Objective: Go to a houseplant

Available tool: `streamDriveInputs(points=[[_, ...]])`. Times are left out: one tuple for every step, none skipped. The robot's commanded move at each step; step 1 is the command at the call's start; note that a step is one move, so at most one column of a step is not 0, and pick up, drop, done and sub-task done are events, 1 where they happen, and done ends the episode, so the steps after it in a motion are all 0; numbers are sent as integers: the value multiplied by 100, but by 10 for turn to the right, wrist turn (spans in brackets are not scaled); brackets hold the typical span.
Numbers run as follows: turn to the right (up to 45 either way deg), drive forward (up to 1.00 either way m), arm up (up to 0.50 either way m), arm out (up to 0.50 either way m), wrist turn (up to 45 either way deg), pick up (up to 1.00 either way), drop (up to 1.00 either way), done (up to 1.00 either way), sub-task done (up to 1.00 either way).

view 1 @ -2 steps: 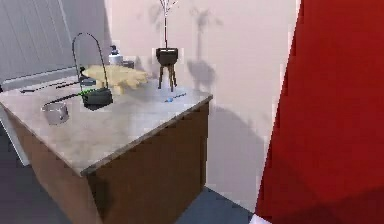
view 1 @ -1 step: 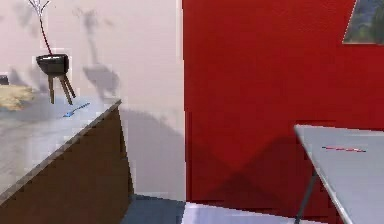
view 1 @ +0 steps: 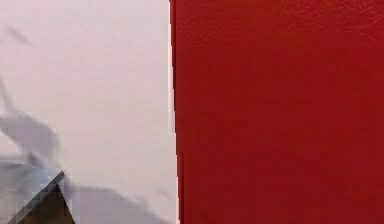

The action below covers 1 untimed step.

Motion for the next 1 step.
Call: streamDriveInputs(points=[[-450,0,0,0,0,0,0,0,0]])
